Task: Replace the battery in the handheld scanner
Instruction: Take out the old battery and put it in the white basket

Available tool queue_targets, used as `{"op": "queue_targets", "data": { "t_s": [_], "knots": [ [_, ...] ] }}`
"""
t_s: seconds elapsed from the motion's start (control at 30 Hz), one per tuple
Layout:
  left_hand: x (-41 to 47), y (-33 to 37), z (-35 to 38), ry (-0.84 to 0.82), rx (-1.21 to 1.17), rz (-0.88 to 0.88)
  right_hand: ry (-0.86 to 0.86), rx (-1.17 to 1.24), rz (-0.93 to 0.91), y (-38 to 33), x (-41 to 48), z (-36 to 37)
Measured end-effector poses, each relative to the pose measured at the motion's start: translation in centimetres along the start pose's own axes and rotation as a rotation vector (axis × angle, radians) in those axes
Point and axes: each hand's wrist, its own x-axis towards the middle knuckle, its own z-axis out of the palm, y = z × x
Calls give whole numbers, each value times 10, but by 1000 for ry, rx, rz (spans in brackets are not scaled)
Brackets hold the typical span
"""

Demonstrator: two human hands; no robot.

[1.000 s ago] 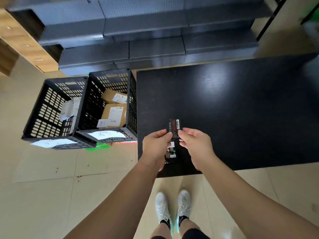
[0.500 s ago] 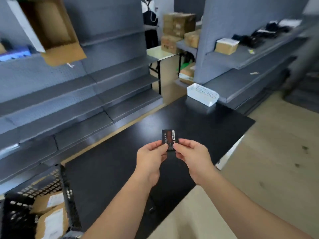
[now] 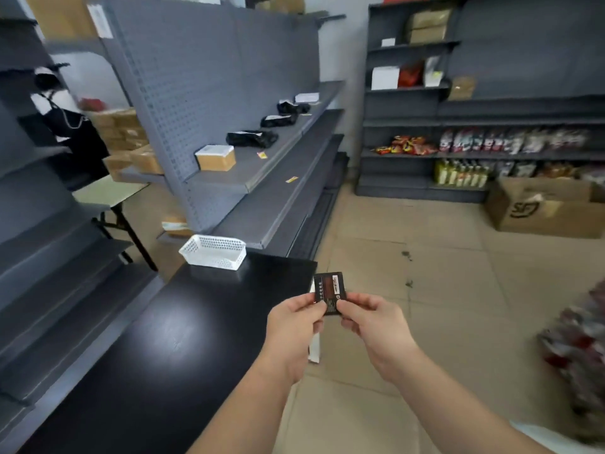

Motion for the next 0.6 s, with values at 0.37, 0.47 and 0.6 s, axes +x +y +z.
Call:
{"op": "queue_targets", "data": {
  "t_s": [0.37,0.47,0.6],
  "knots": [
    [145,7,141,-170,94,-100,243,31,-4,-37,146,-101],
    [199,12,168,-217,114,-112,295,29,-21,-46,197,-114],
    [270,27,195,-259,163,-132,345,56,-15,-65,266,-118]
  ]
}}
